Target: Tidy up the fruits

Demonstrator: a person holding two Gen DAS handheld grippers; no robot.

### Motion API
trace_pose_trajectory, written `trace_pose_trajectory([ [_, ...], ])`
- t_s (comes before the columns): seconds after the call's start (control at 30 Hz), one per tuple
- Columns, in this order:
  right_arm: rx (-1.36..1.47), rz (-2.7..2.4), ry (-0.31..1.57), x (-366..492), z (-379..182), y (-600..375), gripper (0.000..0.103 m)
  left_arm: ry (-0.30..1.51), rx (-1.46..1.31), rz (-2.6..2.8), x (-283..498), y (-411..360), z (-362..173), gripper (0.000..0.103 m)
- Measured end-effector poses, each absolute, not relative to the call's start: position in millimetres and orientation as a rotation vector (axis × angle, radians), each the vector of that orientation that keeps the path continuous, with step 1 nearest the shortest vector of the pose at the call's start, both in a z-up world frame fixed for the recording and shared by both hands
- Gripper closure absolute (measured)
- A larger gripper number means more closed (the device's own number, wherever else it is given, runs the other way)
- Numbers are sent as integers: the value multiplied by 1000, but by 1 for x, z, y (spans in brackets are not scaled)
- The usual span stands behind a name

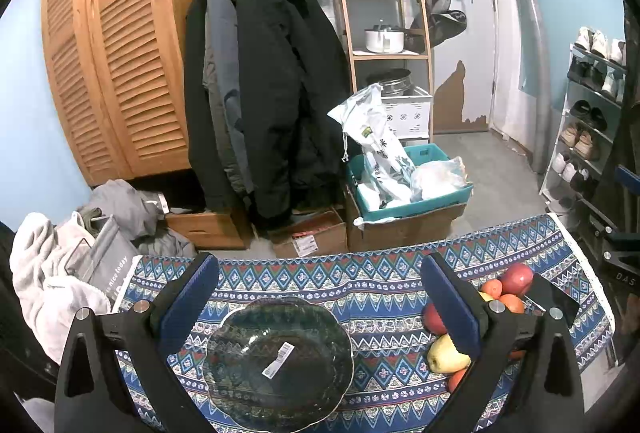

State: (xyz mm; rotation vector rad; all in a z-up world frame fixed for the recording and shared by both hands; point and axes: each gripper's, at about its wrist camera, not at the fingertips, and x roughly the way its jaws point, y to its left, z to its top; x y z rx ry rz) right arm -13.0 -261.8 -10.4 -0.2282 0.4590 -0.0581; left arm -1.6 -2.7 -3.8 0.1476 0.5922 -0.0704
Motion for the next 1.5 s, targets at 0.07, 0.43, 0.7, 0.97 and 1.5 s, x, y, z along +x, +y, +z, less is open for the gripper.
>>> trace_pose_trajectory([
  [0.07,-229,-58,459,-13,-10,-262,7,593,147,-71,-1,-3,-4,1],
  [0.43,-228,-59,459,-13,-10,-262,7,593,146,-74,-3,-8,-5,1],
  [0.7,-230,-58,460,-13,-10,-262,7,601,143,-70,-3,-8,-5,1],
  [0.97,-229,-58,460,-13,-11,-262,7,600,141,-72,-1,-7,-4,1],
  [1.5,-234,-60,458,-14,-10,-262,7,603,137,-88,-2,-8,-6,1],
])
